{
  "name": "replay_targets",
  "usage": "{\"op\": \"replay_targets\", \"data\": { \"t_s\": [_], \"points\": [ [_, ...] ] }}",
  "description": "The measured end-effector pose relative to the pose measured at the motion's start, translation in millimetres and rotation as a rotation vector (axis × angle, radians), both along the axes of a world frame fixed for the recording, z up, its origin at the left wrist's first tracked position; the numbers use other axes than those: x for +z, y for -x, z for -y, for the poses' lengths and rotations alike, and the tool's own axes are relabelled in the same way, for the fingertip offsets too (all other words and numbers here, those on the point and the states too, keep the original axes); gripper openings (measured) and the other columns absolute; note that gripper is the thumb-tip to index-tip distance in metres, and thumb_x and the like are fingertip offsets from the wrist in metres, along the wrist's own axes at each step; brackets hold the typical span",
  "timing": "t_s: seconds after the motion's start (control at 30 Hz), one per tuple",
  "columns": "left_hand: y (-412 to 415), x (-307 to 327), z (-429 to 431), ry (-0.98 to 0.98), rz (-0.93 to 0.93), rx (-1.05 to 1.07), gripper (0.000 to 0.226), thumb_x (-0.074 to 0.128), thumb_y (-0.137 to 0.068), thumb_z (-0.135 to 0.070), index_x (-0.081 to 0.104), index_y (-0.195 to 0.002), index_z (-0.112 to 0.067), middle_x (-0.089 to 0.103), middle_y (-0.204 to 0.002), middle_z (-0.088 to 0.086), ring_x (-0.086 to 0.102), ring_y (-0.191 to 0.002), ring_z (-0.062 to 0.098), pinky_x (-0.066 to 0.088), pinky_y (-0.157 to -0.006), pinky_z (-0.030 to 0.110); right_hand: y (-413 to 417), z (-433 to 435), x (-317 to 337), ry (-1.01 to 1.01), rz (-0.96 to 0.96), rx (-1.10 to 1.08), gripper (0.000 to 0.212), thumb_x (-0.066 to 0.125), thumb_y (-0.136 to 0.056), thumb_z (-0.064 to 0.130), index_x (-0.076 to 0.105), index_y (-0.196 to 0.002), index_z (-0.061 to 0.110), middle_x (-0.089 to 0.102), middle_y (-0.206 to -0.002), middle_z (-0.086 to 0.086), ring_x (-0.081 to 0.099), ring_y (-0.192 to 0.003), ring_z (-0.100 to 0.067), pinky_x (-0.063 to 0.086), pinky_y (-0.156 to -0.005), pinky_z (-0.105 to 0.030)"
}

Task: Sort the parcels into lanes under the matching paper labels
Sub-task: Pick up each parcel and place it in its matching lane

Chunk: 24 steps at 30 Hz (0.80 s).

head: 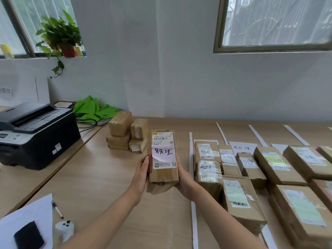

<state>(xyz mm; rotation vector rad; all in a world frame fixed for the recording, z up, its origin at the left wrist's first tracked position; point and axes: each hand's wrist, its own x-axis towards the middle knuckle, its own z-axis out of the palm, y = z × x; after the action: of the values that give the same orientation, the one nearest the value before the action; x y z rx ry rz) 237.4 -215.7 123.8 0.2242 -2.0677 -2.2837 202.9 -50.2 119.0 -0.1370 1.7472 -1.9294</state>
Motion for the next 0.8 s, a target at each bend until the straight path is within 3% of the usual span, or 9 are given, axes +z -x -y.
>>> {"op": "replay_targets", "data": {
  "t_s": [0.07, 0.17, 0.27, 0.4, 0.5, 0.63, 0.8],
  "points": [
    [2.2, 1.9, -8.2, 0.015, -0.026, -0.04, 0.068, 0.047, -0.084, -0.078, 0.051, -0.137, -0.034, 0.062, -0.134, -0.007, 0.057, -0.125, 0.009, 0.044, -0.109, 0.043, -9.3, -8.5, 10.5, -0.02, -0.042, -0.017, 0.066, 0.015, -0.093, 0.076, 0.054, -0.137, 0.046, 0.065, -0.134, 0.005, 0.056, -0.128, -0.019, 0.04, -0.114, -0.047],
    [8.5, 9.8, -24.9, 0.041, -0.088, -0.113, 0.069, 0.043, -0.086, -0.08, 0.051, -0.137, -0.035, 0.06, -0.136, -0.006, 0.057, -0.126, 0.01, 0.042, -0.109, 0.045, -24.1, -26.6, 32.9, -0.05, -0.107, -0.109, 0.086, 0.028, -0.073, 0.093, 0.046, -0.142, 0.045, 0.061, -0.137, 0.005, 0.054, -0.129, -0.018, 0.04, -0.113, -0.046],
    [7.6, 20.3, -51.0, 0.004, -0.135, -0.193, 0.074, 0.045, -0.084, -0.081, 0.051, -0.138, -0.03, 0.06, -0.135, -0.002, 0.057, -0.126, 0.015, 0.042, -0.109, 0.049, -40.5, -47.4, 52.2, -0.044, -0.108, -0.194, 0.095, 0.029, -0.068, 0.095, 0.04, -0.146, 0.042, 0.059, -0.139, 0.005, 0.053, -0.128, -0.017, 0.04, -0.112, -0.043],
    [-6.6, 33.8, -91.3, -0.016, -0.162, -0.326, 0.073, 0.039, -0.088, -0.078, 0.054, -0.135, -0.025, 0.064, -0.131, 0.003, 0.059, -0.124, 0.02, 0.044, -0.107, 0.051, -66.5, -83.5, 65.3, -0.05, -0.095, -0.355, 0.073, 0.022, -0.09, 0.077, 0.045, -0.144, 0.034, 0.063, -0.128, 0.008, 0.058, -0.116, -0.008, 0.049, -0.086, -0.021],
    [-24.7, 38.9, -120.3, -0.087, -0.115, -0.408, 0.078, 0.042, -0.083, -0.082, 0.052, -0.137, -0.026, 0.062, -0.133, 0.002, 0.059, -0.125, 0.019, 0.043, -0.108, 0.05, -91.4, -107.4, 61.6, -0.1, -0.051, -0.474, 0.073, 0.024, -0.087, 0.082, 0.053, -0.139, 0.04, 0.066, -0.131, 0.007, 0.058, -0.123, -0.012, 0.048, -0.098, -0.029],
    [-60.6, 29.8, -164.2, -0.174, -0.052, -0.529, 0.07, 0.042, -0.086, -0.078, 0.052, -0.139, -0.032, 0.062, -0.135, 0.0, 0.058, -0.126, 0.02, 0.046, -0.104, 0.049, -137.4, -145.4, 53.4, -0.116, -0.008, -0.618, 0.056, 0.023, -0.098, 0.069, 0.054, -0.136, 0.042, 0.07, -0.123, 0.01, 0.065, -0.115, -0.009, 0.054, -0.088, -0.027],
    [-105.7, -7.1, -208.6, -0.145, 0.09, -0.609, 0.069, 0.041, -0.085, -0.076, 0.051, -0.137, -0.031, 0.066, -0.128, -0.003, 0.06, -0.122, 0.017, 0.049, -0.102, 0.044, -201.3, -184.1, 25.7, -0.176, 0.055, -0.705, 0.079, 0.034, -0.074, 0.082, 0.049, -0.141, 0.042, 0.068, -0.127, 0.013, 0.063, -0.118, -0.007, 0.052, -0.097, -0.029]
  ]
}}
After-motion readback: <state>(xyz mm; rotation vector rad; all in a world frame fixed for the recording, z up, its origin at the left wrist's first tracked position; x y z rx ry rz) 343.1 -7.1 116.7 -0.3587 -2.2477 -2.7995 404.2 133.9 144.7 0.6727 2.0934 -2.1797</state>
